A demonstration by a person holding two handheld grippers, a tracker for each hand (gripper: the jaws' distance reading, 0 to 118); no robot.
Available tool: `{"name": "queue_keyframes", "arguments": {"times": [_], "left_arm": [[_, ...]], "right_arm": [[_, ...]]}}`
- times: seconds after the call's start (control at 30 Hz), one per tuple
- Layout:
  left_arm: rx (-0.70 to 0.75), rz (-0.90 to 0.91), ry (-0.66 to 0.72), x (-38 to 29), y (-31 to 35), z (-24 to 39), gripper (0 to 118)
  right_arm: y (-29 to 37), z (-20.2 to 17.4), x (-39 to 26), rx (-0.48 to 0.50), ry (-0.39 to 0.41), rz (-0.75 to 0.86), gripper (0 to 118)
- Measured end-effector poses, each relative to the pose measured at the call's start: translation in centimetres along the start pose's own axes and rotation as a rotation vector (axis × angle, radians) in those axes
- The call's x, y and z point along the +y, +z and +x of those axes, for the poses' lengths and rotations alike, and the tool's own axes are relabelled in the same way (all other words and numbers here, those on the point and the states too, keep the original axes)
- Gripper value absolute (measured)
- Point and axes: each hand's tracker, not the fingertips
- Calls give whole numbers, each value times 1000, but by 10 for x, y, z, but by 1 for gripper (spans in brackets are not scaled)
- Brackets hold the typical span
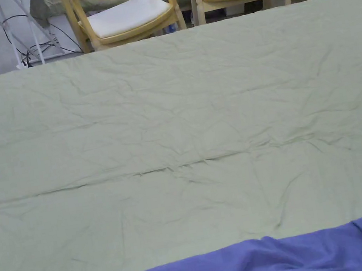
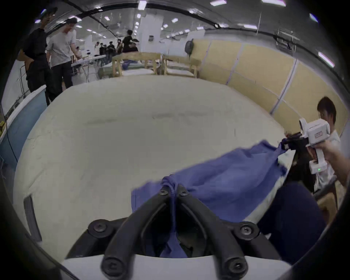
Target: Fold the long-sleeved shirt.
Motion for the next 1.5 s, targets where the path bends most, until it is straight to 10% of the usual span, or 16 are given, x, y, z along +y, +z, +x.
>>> {"name": "queue_keyframes", "arguments": {"times": [0.47, 0.53, 0.57, 0.6, 0.77, 0.83, 0.87, 1.03, 1.1, 1.13, 1.33, 1.5], "left_arm": [[1, -166, 167, -40, -10, -6, 8], [30, -111, 167, -33, 10, 0, 67], [51, -39, 161, -29, 23, 2, 116], [47, 31, 186, -27, 37, 4, 117], [-12, 66, 376, -14, 73, 6, 108], [-39, 38, 375, -16, 73, 9, 59], [-42, 34, 367, -17, 73, 11, 0], [-170, 34, 542, -25, 57, -26, 11], [-240, 38, 636, -24, 49, -60, 98], [-276, 22, 682, -26, 41, -78, 118], [-415, -129, 949, -35, -27, -106, 114], [-603, -183, 845, -40, -94, -80, 114]], "right_arm": [[-42, 4, -30, -70, -25, -103, 15], [-21, 8, -31, -101, -72, -57, 53], [-6, 10, -31, -139, -105, -10, 100], [9, 14, -30, -127, -128, 45, 118], [82, -6, -19, 81, -391, 244, 101], [70, 3, -14, 130, -388, 264, 32], [66, -2, -11, 126, -381, 256, 3], [51, -17, -2, 297, -340, 259, 3], [46, -22, -2, 374, -309, 274, 3], [44, -25, -1, 417, -297, 275, 3], [13, -24, 0, 555, -274, 237, 3], [4, -47, 6, 577, -267, 224, 3]]}}
